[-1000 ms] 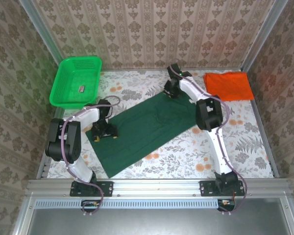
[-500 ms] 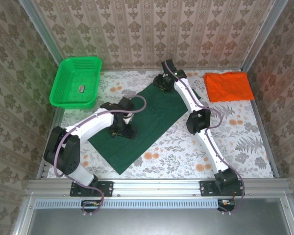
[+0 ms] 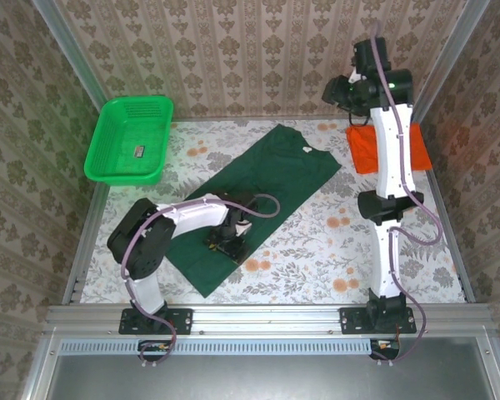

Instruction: Fold and stack the t-shirts

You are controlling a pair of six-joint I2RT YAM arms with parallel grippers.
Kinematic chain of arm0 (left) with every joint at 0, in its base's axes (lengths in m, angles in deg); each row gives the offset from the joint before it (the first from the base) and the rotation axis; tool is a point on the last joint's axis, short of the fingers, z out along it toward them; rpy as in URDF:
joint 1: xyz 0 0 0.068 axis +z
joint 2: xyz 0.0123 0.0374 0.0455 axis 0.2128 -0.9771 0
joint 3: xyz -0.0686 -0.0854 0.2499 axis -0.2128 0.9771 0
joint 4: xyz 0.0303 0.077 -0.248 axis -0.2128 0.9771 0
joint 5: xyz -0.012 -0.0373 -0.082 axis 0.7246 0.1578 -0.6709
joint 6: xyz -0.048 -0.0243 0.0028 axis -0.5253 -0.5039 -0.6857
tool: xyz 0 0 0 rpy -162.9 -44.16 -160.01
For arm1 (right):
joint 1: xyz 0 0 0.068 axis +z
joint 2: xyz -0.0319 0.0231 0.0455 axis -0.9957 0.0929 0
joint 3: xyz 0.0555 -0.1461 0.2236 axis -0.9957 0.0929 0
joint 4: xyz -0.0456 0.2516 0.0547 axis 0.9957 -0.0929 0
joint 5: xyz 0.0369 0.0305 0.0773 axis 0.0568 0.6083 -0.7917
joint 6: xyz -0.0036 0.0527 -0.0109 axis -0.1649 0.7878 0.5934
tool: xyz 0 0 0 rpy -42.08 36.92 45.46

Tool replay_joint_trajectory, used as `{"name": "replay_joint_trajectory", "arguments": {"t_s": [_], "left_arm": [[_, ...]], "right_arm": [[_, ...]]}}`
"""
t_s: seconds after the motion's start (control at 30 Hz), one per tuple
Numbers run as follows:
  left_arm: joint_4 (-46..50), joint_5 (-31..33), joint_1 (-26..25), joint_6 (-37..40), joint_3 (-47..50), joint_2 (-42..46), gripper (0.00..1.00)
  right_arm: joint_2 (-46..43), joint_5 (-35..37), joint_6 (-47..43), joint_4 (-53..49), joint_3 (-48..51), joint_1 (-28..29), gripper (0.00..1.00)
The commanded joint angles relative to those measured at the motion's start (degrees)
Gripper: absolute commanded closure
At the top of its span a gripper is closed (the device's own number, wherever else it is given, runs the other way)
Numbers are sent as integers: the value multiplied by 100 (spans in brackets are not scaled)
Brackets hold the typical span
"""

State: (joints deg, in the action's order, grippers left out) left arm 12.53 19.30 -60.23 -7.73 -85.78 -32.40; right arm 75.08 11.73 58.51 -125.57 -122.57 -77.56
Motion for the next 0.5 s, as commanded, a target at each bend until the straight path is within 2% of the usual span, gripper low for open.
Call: {"name": "replay_joint_trajectory", "arguments": {"t_s": [0.0, 0.13, 0.3, 0.37, 0.47], "left_arm": [[-158, -510, -355, -142, -381, -467, 20], [-59, -855, -636, -386, -1261, -1080, 21], [105, -1204, -943, -876, -2670, -1904, 20], [159, -1340, -1042, -1187, -3224, -2244, 20], [154, -1490, -1189, -1863, -3875, -2679, 20]], "right_arm": [[-240, 370, -573, -1662, -88, 37, 41], [-1095, 478, -547, -1642, 878, -123, 37], [-1969, 203, -751, -1535, 2204, -218, 37], [-2718, -57, -751, -968, 3464, -270, 38], [-4463, -758, -391, 650, 6398, -443, 35]]}}
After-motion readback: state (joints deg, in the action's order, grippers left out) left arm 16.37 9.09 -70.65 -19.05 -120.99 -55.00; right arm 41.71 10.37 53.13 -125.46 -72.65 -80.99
